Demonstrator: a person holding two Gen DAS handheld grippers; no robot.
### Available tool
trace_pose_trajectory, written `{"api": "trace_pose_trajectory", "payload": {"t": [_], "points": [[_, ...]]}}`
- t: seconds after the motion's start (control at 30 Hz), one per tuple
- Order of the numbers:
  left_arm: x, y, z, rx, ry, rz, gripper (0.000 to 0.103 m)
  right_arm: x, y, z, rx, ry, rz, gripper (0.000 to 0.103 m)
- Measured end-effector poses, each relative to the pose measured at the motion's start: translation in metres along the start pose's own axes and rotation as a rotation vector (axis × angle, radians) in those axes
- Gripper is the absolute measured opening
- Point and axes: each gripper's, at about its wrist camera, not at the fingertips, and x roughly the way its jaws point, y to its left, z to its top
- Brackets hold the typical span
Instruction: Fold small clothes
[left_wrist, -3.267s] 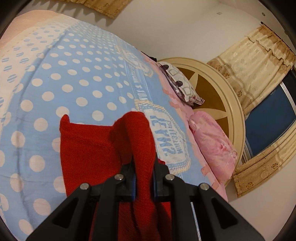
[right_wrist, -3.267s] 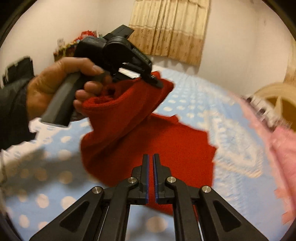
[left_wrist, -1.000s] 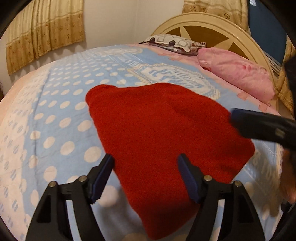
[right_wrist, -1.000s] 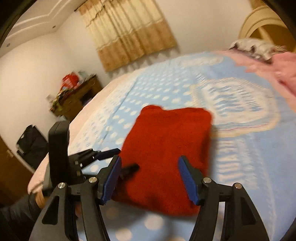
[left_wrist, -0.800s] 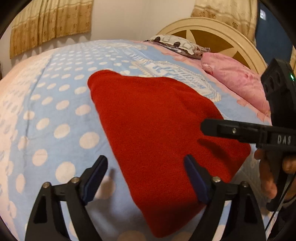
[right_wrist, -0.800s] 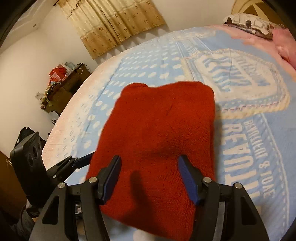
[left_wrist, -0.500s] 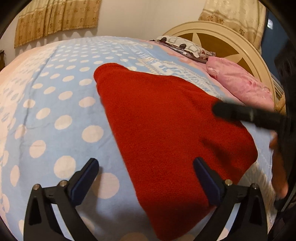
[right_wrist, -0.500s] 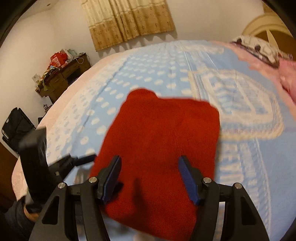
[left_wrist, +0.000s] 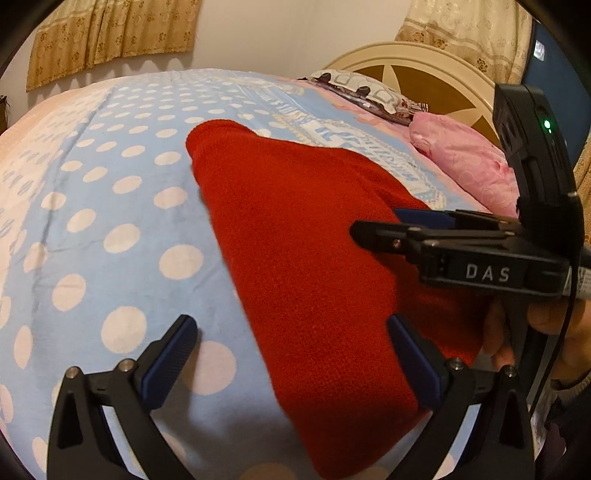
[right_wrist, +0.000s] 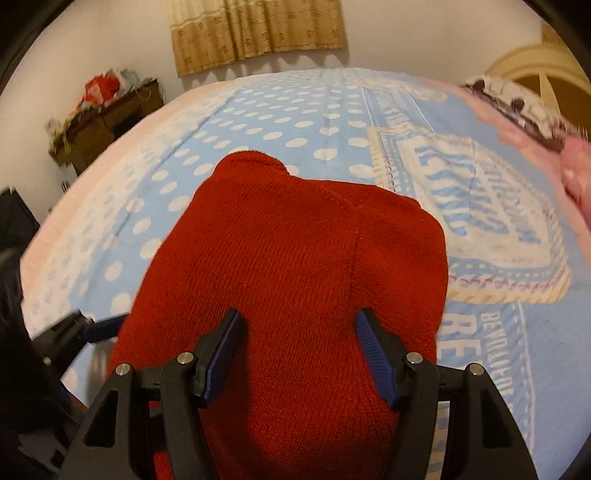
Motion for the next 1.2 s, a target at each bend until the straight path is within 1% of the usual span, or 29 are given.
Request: {"api": "trace_pose_trajectory", "payload": {"t": [0.1,0.17,0.27,0.37,0.4,0.47,0.53,0.57,0.63,0.67,0.73,0.87,0.93,1.03,1.17,1.2], "points": [[-0.007,-0.002,0.001,0.001,-0.013,0.003,0.103,-0.005,-0.003,0.001,-0.007,-0.001,0.023,0.065],[-0.018,0.000,0.001,-0.009,-0.061,0.001,0.103,-0.018,-0.010,0.001,-0.005,-0.031,0.074,0.065],[-0.022,0.004,0.001,-0.030,-0.074,-0.014,0.103,-0.032,-0.028,0.002,0.072,-0.066,0.148,0.065],[-0.022,0.009,0.003,-0.067,-0.091,-0.046,0.103,-0.038,-0.055,0.006,0.161,-0.084,0.188,0.066],[-0.022,0.011,0.003,-0.082,-0.095,-0.057,0.103,-0.037,-0.063,0.008,0.178,-0.079,0.188,0.068],[-0.022,0.014,0.004,-0.117,-0.092,-0.106,0.103,-0.032,-0.081,0.011,0.222,-0.072,0.163,0.074],[-0.017,0.015,0.004,-0.131,-0.073,-0.128,0.103,-0.021,-0.100,0.012,0.280,-0.047,0.198,0.076],[-0.013,0.014,0.003,-0.128,-0.061,-0.128,0.103,-0.011,-0.112,0.012,0.332,-0.026,0.232,0.076],[-0.007,0.014,0.002,-0.132,-0.036,-0.128,0.103,0.001,-0.124,0.012,0.385,-0.011,0.283,0.076],[-0.004,0.015,0.002,-0.141,-0.027,-0.135,0.103,0.006,-0.128,0.012,0.399,-0.005,0.305,0.076],[-0.002,0.018,0.001,-0.160,-0.018,-0.150,0.103,0.018,-0.135,0.013,0.419,0.000,0.320,0.076],[0.000,0.015,-0.001,-0.154,-0.016,-0.155,0.103,0.040,-0.138,0.017,0.445,0.026,0.386,0.076],[0.000,0.013,-0.002,-0.145,-0.014,-0.155,0.103,0.045,-0.133,0.021,0.419,0.012,0.394,0.076],[0.001,0.012,-0.001,-0.143,-0.011,-0.164,0.103,0.054,-0.124,0.029,0.383,0.024,0.431,0.076],[0.003,0.010,-0.002,-0.141,-0.007,-0.177,0.103,0.060,-0.113,0.033,0.360,0.027,0.451,0.076],[0.004,0.010,-0.001,-0.142,-0.005,-0.183,0.103,0.062,-0.111,0.034,0.349,0.024,0.451,0.072]]}}
